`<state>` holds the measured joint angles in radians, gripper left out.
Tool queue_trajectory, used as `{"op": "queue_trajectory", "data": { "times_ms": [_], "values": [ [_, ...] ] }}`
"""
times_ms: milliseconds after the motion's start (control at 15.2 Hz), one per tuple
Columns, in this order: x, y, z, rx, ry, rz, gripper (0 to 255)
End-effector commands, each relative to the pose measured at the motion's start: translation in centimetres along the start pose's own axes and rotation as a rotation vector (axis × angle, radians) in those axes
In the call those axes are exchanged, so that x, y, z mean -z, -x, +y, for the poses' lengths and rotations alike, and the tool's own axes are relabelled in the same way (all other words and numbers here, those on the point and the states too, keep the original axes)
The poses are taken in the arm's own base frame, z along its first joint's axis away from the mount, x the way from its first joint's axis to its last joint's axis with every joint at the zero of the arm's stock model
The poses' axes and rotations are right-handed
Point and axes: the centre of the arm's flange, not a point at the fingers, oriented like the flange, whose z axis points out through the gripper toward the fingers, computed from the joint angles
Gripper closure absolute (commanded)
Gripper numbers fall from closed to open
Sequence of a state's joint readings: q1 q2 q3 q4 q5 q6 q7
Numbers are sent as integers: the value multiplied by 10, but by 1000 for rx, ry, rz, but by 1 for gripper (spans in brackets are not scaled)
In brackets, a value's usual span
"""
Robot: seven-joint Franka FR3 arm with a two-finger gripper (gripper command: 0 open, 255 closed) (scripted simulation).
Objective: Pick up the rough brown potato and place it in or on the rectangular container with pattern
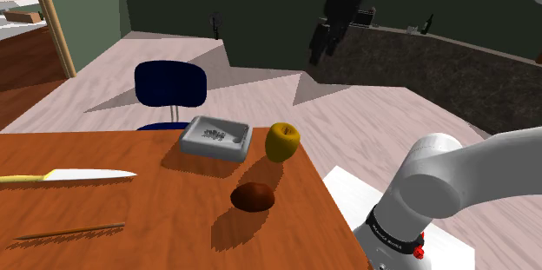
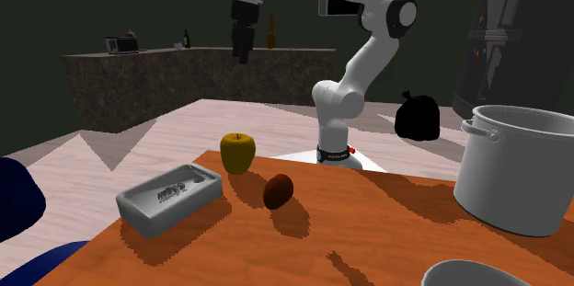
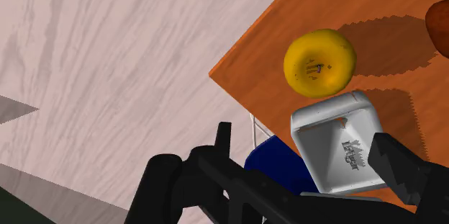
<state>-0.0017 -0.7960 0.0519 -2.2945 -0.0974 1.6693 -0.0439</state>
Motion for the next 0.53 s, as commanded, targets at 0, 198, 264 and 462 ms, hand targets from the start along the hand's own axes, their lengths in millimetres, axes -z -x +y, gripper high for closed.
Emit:
{"op": "queue_trajectory", "data": {
  "times_ms": [0,198,264,462],
  "values": [
    [0,0,0,0,0,0,0],
    [-21,-3,-35,90,12,1,0],
    [-28,-4,-47,120,17,1,0],
    [-50,-3,-82,211,29,1,0]
  ]
}}
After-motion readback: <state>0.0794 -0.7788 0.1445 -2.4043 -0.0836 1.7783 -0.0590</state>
